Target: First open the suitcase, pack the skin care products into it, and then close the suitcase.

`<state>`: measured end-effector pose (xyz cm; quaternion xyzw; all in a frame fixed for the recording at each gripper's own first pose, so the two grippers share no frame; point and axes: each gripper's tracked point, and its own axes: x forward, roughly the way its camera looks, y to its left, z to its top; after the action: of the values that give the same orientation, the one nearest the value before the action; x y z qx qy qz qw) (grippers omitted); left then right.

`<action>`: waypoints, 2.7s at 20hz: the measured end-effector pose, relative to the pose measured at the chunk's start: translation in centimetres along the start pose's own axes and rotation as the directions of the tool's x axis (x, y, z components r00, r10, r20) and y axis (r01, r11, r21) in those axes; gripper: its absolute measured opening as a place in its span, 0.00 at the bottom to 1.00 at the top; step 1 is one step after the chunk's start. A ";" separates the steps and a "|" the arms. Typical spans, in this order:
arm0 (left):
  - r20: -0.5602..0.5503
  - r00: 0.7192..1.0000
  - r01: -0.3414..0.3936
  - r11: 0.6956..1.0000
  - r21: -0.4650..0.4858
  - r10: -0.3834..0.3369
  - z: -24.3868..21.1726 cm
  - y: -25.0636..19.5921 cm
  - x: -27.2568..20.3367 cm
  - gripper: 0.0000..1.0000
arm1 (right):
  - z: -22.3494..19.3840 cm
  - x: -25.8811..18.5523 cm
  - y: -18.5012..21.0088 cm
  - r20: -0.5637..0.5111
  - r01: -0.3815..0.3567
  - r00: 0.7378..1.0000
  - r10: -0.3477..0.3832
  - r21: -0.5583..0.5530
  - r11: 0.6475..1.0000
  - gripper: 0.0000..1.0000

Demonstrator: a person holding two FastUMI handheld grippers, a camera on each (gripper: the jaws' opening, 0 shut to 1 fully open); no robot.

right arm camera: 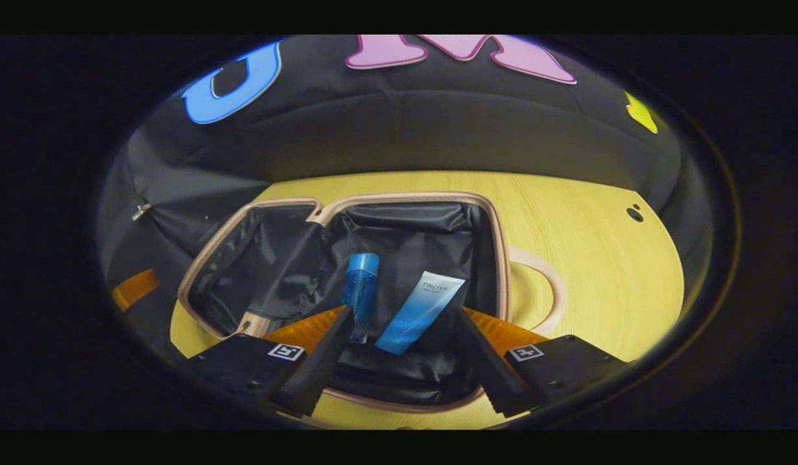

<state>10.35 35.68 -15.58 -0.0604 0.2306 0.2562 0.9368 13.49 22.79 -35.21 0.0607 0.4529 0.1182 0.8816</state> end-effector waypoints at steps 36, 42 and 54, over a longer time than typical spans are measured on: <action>0.096 0.873 0.487 0.839 -0.244 -0.479 13.8 -20.8 -10.6 0.07 | -5.9 -17.9 -9.9 0.131 -0.045 0.991 0.042 0.018 0.999 0.96; 0.025 0.832 0.543 0.803 -0.248 -0.555 4.9 -34.6 -11.5 0.07 | -4.4 -18.9 -14.4 0.143 -0.051 0.988 0.054 -0.027 0.998 0.97; -0.357 0.855 0.447 0.884 0.138 -0.377 -5.6 -40.5 -8.3 0.14 | -2.3 -23.9 -18.6 0.224 0.057 0.973 -0.055 -0.005 0.998 0.98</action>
<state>22.31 -4.31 -16.91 -0.0473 0.3871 0.0087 0.9208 1.04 -1.47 -21.84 0.0557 0.3517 0.0883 0.9303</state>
